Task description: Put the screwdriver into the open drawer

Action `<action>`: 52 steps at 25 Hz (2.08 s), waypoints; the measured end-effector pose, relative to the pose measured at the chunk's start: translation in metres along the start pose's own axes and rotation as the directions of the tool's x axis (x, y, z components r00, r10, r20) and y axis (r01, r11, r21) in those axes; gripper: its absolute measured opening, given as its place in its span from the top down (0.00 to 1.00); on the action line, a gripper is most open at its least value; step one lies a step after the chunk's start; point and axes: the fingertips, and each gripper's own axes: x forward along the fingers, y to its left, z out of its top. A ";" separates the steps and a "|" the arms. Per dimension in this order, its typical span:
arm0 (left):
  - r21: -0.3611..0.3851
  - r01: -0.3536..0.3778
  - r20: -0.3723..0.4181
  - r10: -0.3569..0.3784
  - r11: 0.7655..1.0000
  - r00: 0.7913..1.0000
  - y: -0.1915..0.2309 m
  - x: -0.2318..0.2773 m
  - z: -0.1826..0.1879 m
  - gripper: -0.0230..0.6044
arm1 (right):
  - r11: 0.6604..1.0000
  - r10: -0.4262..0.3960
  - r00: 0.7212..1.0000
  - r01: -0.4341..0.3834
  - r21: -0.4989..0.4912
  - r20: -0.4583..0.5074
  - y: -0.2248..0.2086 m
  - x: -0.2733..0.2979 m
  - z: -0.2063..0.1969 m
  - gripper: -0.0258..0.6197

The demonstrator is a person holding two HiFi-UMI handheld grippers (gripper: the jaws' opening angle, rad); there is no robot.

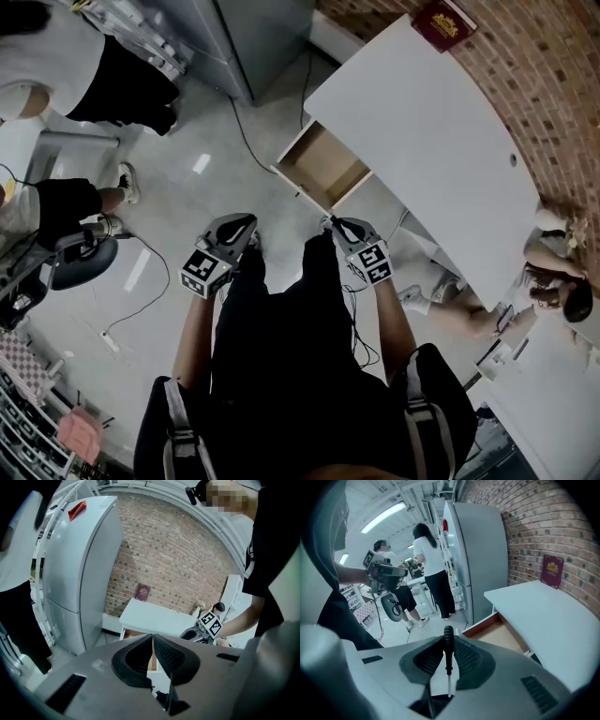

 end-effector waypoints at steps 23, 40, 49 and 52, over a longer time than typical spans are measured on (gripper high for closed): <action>-0.179 -0.007 -0.109 -0.012 0.984 0.994 0.020 0.063 -0.104 0.93 | 0.998 0.053 0.965 -0.045 0.037 -0.257 -0.091 0.211 -0.124 0.77; -0.296 -0.051 -0.154 0.005 0.954 0.988 0.022 0.070 -0.154 0.93 | 0.994 -0.063 0.935 0.028 -0.104 -0.349 -0.128 0.309 -0.168 0.77; -0.304 -0.051 -0.156 0.003 0.951 0.988 0.023 0.069 -0.165 0.93 | 0.991 -0.075 0.917 0.024 -0.133 -0.392 -0.136 0.321 -0.173 0.76; -0.303 -0.052 -0.156 0.004 0.952 0.988 0.023 0.068 -0.166 0.93 | 0.991 -0.074 0.911 0.023 -0.130 -0.406 -0.136 0.322 -0.177 0.76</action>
